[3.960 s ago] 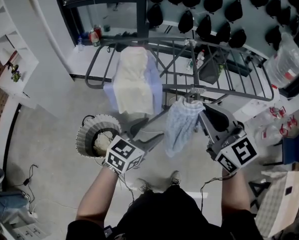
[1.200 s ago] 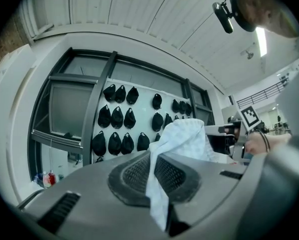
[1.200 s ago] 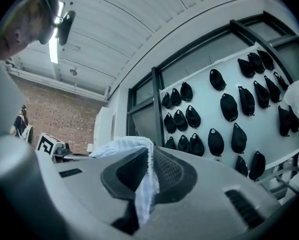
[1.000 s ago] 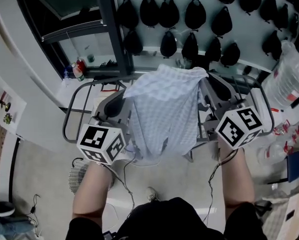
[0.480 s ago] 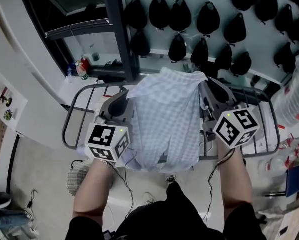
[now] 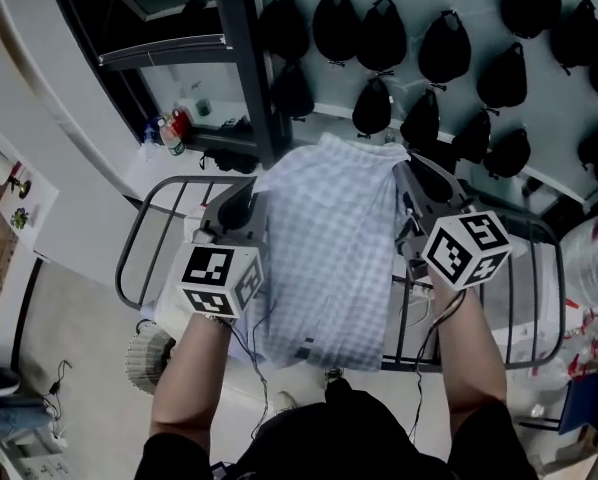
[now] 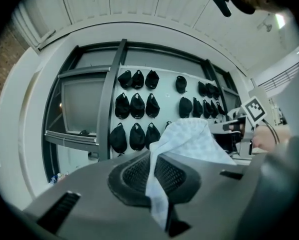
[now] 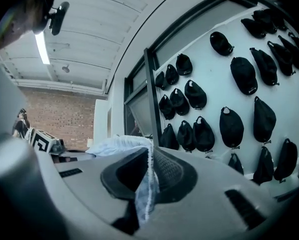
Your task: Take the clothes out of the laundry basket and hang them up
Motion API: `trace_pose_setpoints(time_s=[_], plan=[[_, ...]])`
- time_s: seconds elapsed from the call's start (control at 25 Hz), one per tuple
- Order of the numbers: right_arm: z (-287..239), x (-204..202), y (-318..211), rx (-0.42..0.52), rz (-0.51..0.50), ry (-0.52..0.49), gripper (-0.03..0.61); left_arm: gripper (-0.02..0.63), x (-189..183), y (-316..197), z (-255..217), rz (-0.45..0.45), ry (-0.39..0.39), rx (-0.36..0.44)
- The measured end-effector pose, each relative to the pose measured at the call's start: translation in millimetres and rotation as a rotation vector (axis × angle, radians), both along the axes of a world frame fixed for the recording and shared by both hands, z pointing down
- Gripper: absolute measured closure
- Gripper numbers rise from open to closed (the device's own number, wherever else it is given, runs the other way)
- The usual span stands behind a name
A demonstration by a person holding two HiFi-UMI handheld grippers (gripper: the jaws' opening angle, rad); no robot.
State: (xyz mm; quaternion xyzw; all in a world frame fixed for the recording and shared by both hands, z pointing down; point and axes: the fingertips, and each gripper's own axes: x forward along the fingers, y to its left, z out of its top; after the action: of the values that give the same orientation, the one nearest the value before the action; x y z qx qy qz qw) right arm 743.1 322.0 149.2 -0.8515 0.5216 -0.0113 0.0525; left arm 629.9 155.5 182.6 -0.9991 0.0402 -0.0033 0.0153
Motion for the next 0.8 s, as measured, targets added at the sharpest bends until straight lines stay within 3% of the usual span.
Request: trace_pose_setpoints(time_s=[0.32,0.8], plan=[[79.8,46.6,-29.5,-0.076,-0.038,-0.113,0.540,0.600,36.4,-17.6,70.9,-0.100,-0.137,0.026],[171.2,55.7,-47.2,-0.221,-0.072,-0.175,0.538,0.600,53.1,-28.2,151.1,-0.172,-0.257,0.065]])
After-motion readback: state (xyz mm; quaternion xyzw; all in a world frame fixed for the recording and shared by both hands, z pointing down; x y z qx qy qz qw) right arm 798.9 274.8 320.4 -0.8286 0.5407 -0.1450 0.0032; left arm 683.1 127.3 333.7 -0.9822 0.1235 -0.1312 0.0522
